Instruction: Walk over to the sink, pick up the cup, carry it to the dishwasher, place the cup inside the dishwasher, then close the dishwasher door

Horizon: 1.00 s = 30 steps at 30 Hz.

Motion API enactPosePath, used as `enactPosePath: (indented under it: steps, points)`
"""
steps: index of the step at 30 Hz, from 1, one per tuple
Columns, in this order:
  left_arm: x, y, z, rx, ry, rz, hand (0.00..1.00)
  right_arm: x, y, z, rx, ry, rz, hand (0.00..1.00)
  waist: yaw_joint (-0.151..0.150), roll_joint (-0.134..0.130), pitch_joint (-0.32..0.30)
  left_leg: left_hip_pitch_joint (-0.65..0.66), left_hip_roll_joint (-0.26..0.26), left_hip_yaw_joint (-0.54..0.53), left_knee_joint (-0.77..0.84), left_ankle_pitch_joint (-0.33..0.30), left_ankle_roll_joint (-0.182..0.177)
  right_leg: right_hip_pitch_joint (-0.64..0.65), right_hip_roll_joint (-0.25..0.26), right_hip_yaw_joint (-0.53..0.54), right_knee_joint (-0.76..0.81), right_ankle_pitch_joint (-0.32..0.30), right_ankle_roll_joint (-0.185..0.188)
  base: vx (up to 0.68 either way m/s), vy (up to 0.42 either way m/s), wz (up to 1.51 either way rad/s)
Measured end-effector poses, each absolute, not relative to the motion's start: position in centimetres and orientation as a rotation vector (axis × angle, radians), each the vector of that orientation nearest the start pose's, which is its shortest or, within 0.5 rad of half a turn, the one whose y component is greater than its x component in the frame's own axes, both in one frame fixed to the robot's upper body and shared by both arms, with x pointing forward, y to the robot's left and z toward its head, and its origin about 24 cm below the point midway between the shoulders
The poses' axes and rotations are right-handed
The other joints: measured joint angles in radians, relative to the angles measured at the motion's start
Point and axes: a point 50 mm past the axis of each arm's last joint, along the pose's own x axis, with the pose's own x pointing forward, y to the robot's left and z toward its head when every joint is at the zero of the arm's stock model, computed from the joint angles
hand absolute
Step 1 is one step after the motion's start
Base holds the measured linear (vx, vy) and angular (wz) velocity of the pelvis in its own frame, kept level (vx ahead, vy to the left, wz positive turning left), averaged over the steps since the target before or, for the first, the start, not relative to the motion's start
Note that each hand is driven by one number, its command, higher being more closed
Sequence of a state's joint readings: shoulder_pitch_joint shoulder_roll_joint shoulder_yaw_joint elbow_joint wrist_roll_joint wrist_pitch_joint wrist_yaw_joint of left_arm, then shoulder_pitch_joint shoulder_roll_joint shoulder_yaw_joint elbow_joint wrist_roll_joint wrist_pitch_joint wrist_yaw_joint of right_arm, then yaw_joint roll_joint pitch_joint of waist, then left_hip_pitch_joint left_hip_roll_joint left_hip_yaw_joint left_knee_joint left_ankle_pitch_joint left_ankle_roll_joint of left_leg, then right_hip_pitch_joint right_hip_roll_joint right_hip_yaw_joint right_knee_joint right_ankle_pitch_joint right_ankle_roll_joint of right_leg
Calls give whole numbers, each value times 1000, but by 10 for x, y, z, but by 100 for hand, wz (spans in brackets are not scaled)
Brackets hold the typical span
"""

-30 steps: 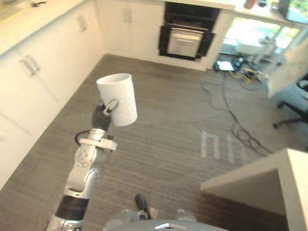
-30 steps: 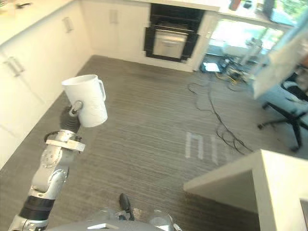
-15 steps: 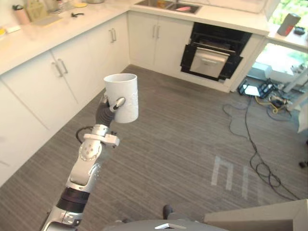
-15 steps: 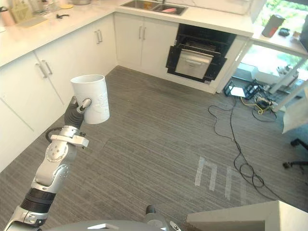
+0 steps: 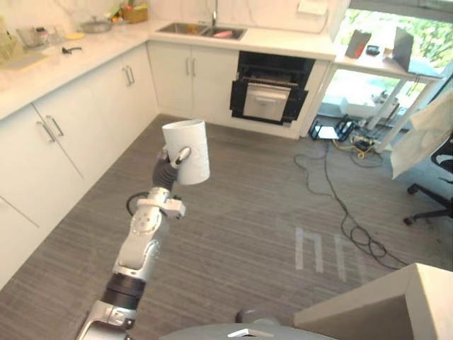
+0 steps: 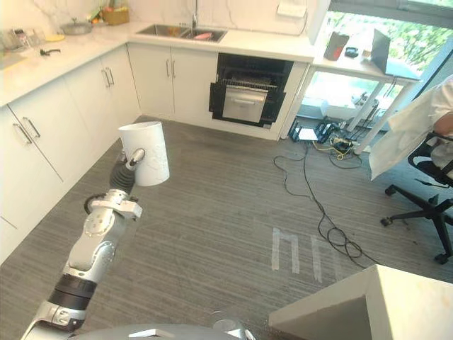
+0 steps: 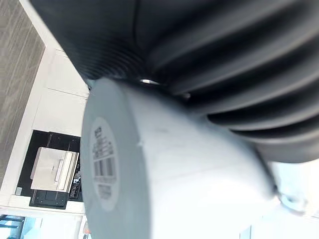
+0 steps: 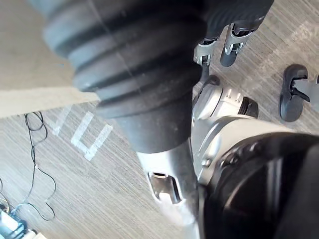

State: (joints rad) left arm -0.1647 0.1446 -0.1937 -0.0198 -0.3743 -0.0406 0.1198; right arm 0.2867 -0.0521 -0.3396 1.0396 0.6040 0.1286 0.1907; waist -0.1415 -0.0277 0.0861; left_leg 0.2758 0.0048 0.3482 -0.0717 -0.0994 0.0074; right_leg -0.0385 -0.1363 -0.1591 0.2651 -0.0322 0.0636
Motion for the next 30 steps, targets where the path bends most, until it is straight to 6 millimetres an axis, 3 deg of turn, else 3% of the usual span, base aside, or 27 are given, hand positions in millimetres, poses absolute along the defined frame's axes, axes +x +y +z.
enactPosePath:
  steps: [2,5,7,8,9,10,11,12,13,15,16,17,18,19,20,21,22,24,27,29,30]
  points:
    - [275,126,73,-248,-68,-71,100,-10,-189,-173,848,1193,-654,0,5,4,2,6,-1,-4,32,-28,0,-13,-22,-53,77,-41,-47,32,39,3]
    - [269,134,62,-244,-16,-7,100,-16,-185,-174,845,1222,-655,0,23,1,0,-72,40,9,232,-145,-26,-16,-21,-107,129,-119,-60,76,-87,-17]
    - [263,137,57,-250,15,25,100,-14,-204,-172,760,1220,-643,0,48,52,9,-181,150,38,544,-235,-82,16,44,-143,170,-230,-70,226,-178,-12]
    - [262,137,58,-255,11,29,100,-9,-210,-172,745,1212,-645,0,46,75,29,-297,238,33,817,-220,-49,26,64,-157,179,-250,-71,252,-156,12]
    - [259,137,57,-264,19,34,100,-7,-214,-172,732,1206,-647,0,48,89,41,-360,290,20,974,-161,-9,42,77,-162,175,-260,-75,202,-121,8]
    - [249,141,48,-293,57,72,100,-3,-228,-169,689,1178,-651,0,64,85,63,-488,327,-68,1204,85,14,103,85,-148,158,-277,-87,298,-91,-10]
    - [245,143,44,-299,71,81,100,1,-238,-166,652,1147,-657,0,75,101,63,-544,319,-101,1287,86,-7,137,81,-146,130,-278,-86,380,-40,-24]
    - [245,144,44,-292,69,73,100,10,-246,-163,613,1108,-646,0,86,108,68,-584,308,-92,1313,50,-3,161,66,-140,108,-278,-84,296,-17,-23]
    - [245,147,44,-286,66,71,100,18,-250,-162,590,1083,-627,0,92,105,69,-599,296,-68,1298,26,1,173,52,-133,94,-275,-80,374,-4,-44]
    - [246,157,52,-270,24,77,100,49,-252,-157,556,1003,-561,0,107,87,75,-606,273,40,1083,-16,-1,223,16,-98,20,-244,-53,395,-5,-49]
    - [246,159,60,-273,-15,76,100,73,-250,-153,542,946,-504,0,109,79,80,-597,234,60,875,-11,-13,246,1,-89,-7,-238,-48,412,18,-36]
    - [245,159,66,-277,-45,76,100,87,-250,-149,521,916,-469,0,113,75,83,-576,188,59,629,13,-41,252,-14,-76,-12,-238,-47,408,44,-32]
    - [245,159,69,-280,-57,75,100,95,-250,-147,513,898,-451,0,115,75,83,-565,162,56,489,37,-60,255,-22,-68,-12,-239,-46,381,100,-26]
    - [245,159,70,-281,-67,78,100,104,-251,-145,501,884,-431,0,116,80,86,-533,122,35,262,108,-104,277,-26,-65,-15,-242,-40,390,151,-16]
    - [245,160,68,-280,-62,84,100,103,-254,-144,492,885,-437,0,118,91,90,-486,110,26,131,122,-118,317,-14,-67,-16,-261,-11,398,168,-16]
    - [245,161,67,-280,-59,89,100,100,-254,-145,491,891,-442,0,120,103,86,-461,122,24,106,72,-120,342,0,-67,-13,-283,8,427,203,-13]
    - [247,170,66,-263,-65,109,100,99,-244,-148,522,907,-448,0,124,72,99,-450,111,19,155,170,-63,387,-25,-63,0,-333,21,395,195,-11]
    - [246,182,62,-271,-64,154,100,99,-233,-151,562,913,-452,0,128,44,108,-508,116,-15,311,168,-43,394,-42,-53,27,-336,19,368,206,-11]
    - [246,186,66,-267,-88,125,100,82,-231,-156,563,972,-494,0,135,41,109,-546,105,-45,481,112,30,403,-65,-47,119,-301,0,390,249,10]
    - [246,188,78,-262,-143,91,100,72,-229,-159,583,992,-546,0,126,33,106,-506,69,-46,468,77,42,337,-116,-41,296,-215,44,316,204,20]
    - [244,189,88,-254,-190,74,100,68,-225,-161,617,992,-576,0,126,16,98,-459,29,-40,412,73,46,271,-167,-19,429,-110,133,348,193,0]
